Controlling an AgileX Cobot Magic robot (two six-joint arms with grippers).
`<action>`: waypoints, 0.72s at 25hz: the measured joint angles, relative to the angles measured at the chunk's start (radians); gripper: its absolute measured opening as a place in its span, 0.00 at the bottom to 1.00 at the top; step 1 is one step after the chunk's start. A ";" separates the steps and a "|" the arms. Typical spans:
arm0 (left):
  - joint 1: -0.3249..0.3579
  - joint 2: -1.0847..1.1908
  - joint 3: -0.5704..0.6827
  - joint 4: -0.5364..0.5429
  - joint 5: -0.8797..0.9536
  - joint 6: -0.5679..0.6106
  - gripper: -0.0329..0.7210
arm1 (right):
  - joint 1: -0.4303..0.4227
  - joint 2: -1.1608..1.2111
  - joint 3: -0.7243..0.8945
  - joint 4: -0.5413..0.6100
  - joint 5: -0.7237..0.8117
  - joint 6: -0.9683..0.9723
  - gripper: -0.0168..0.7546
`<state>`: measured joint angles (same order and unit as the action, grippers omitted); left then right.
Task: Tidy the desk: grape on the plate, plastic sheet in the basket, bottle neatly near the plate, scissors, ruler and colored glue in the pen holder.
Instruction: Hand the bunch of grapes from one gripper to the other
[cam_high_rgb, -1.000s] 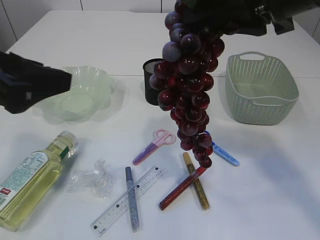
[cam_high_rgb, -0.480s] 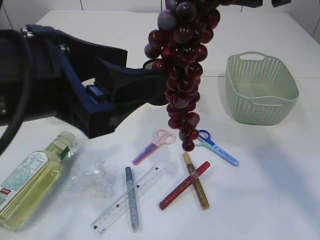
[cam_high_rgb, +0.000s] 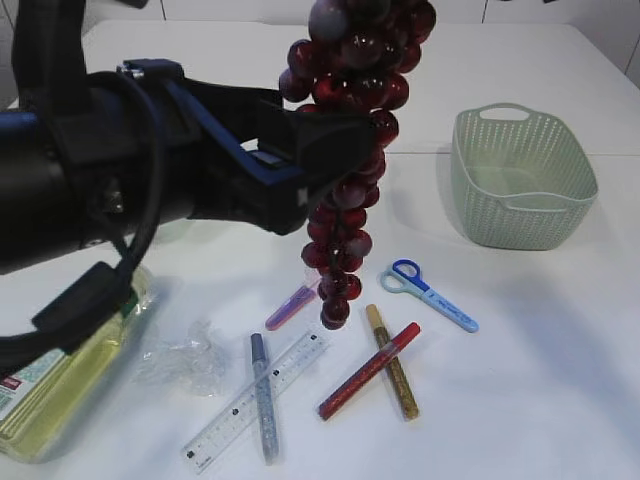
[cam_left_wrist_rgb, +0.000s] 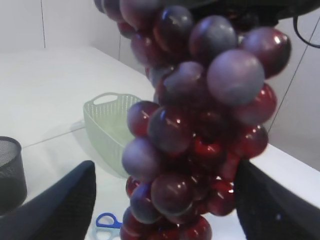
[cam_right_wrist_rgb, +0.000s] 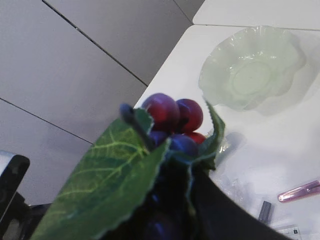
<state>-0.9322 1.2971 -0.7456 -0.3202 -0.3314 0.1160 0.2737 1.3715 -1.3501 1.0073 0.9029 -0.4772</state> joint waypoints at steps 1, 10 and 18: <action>0.000 0.012 0.000 0.000 -0.025 -0.003 0.87 | 0.000 0.000 0.000 0.004 0.000 -0.001 0.28; 0.000 0.100 -0.007 0.000 -0.098 -0.005 0.87 | 0.002 0.000 0.000 0.055 0.037 -0.018 0.28; 0.000 0.168 -0.011 0.000 -0.217 -0.005 0.87 | 0.004 0.000 0.000 0.073 0.081 -0.018 0.28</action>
<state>-0.9322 1.4652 -0.7561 -0.3202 -0.5480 0.1107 0.2776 1.3715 -1.3501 1.0800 0.9842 -0.4953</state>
